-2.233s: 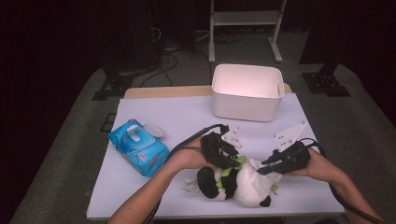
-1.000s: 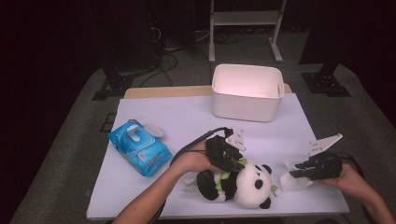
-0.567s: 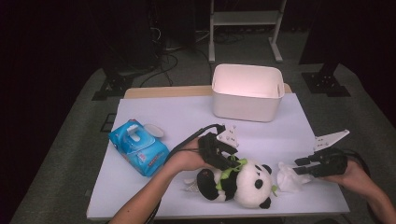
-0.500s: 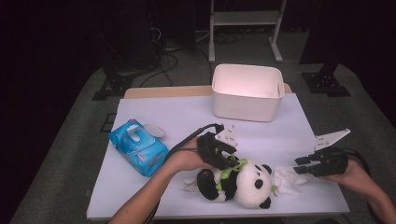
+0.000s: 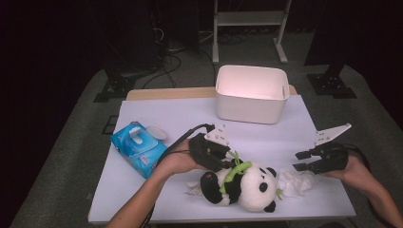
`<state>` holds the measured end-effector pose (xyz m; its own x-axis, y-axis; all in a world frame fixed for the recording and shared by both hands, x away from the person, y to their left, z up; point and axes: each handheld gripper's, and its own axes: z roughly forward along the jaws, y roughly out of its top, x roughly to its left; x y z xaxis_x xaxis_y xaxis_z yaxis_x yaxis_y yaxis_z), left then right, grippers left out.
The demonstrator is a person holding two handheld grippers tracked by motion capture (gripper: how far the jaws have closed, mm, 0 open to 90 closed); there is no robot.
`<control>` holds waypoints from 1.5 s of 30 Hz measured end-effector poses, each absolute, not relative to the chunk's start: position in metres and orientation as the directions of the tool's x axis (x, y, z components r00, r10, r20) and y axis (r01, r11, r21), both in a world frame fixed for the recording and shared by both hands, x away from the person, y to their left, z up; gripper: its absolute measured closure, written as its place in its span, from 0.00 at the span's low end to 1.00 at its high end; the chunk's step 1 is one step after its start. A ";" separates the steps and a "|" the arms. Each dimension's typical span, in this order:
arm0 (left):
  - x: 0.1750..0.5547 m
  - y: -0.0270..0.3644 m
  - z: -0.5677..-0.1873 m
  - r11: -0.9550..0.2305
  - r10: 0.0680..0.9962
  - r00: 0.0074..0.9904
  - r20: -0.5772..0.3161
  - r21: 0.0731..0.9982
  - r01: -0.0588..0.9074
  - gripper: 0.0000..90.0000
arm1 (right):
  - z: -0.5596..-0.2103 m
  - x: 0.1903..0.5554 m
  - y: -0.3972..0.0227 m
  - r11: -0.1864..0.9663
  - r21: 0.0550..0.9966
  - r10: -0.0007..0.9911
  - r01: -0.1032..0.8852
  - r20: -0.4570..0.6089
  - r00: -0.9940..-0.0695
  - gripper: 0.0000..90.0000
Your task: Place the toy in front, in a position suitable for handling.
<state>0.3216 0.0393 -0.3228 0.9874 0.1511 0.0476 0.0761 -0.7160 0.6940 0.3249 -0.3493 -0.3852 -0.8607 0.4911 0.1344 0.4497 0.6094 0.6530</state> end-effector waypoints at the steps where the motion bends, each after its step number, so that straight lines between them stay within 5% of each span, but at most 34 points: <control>1: 0.323 0.042 -0.324 -0.714 0.156 0.987 0.040 0.695 0.084 0.50 | -0.384 0.326 -0.348 0.612 0.653 0.488 0.446 0.132 -0.863 0.52; 26: 0.329 0.122 -0.361 -0.658 0.379 0.925 0.042 0.714 0.237 0.30 | -0.344 0.378 -0.297 0.638 0.686 0.410 0.350 0.082 -0.908 0.36; 45: 0.319 0.138 -0.363 -0.661 0.406 0.912 0.058 0.708 0.249 0.21 | -0.323 0.400 -0.260 0.681 0.680 0.345 0.270 0.026 -0.938 0.35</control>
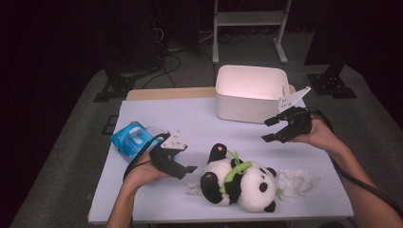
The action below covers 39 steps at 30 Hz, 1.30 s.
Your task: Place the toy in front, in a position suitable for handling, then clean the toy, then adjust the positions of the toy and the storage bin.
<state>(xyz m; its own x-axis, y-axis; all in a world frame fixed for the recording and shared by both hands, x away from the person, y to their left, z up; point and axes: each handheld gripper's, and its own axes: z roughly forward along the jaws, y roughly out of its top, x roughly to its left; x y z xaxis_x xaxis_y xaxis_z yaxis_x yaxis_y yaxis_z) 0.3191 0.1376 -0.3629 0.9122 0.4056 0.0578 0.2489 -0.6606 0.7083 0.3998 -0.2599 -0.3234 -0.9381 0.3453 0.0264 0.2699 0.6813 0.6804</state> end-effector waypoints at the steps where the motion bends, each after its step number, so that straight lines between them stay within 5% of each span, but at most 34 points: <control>1: 0.319 0.137 -0.363 -0.660 0.406 0.912 0.057 0.708 0.250 0.21 | -0.323 0.402 -0.259 0.687 0.675 0.344 0.269 0.024 -0.939 0.35; 39: 0.317 0.160 -0.364 -0.645 0.442 0.896 0.053 0.713 0.275 0.17 | -0.290 0.456 -0.213 0.747 0.628 0.301 0.218 -0.027 -0.953 0.29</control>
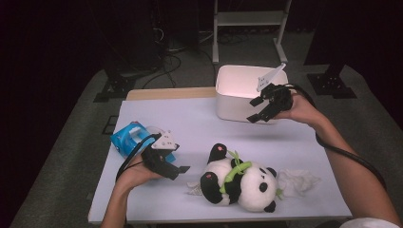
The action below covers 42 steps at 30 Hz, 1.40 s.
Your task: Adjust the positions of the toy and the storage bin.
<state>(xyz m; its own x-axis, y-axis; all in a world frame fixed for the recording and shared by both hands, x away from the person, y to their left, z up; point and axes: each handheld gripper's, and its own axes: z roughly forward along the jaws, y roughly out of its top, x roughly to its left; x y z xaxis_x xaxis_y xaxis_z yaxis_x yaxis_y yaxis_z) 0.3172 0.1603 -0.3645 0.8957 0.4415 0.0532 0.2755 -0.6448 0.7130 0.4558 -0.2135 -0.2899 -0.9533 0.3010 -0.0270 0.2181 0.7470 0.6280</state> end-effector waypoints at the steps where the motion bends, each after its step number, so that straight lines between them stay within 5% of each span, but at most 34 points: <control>1: 0.317 0.161 -0.364 -0.644 0.443 0.895 0.055 0.714 0.275 0.17 | -0.288 0.458 -0.213 0.748 0.628 0.300 0.212 -0.035 -0.953 0.29; 42: 0.314 0.174 -0.359 -0.620 0.467 0.883 0.046 0.729 0.290 0.17 | -0.287 0.518 -0.204 0.806 0.537 0.333 0.251 -0.060 -0.941 0.28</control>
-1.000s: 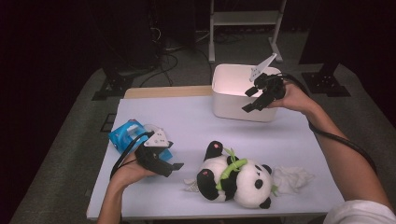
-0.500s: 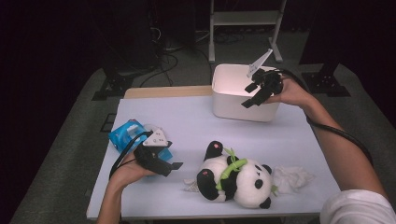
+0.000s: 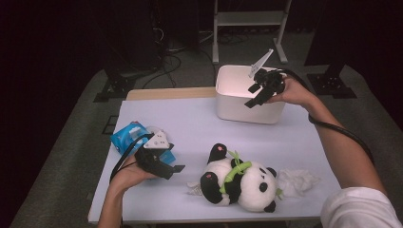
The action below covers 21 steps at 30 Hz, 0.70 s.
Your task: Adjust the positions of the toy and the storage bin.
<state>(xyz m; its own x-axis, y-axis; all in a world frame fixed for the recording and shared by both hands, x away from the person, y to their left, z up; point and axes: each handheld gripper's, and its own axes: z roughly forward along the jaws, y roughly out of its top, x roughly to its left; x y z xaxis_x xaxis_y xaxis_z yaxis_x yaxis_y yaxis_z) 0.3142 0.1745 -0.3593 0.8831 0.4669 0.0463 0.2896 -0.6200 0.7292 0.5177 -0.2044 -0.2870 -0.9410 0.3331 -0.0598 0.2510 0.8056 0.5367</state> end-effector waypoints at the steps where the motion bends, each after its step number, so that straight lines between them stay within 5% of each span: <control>1: 0.314 0.175 -0.359 -0.619 0.467 0.883 0.045 0.730 0.290 0.17 | -0.288 0.519 -0.204 0.805 0.537 0.335 0.253 -0.059 -0.940 0.29; 21: 0.316 0.178 -0.359 -0.610 0.475 0.879 0.040 0.736 0.295 0.17 | -0.308 0.536 -0.193 0.815 0.509 0.350 0.278 -0.050 -0.935 0.51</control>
<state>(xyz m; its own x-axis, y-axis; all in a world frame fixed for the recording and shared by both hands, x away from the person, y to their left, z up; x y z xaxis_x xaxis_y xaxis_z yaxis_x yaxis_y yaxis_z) 0.3156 0.1784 -0.3591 0.8793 0.4746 0.0403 0.2954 -0.6097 0.7356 0.5365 -0.1934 -0.3078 -0.9353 0.3503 -0.0500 0.2779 0.8147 0.5089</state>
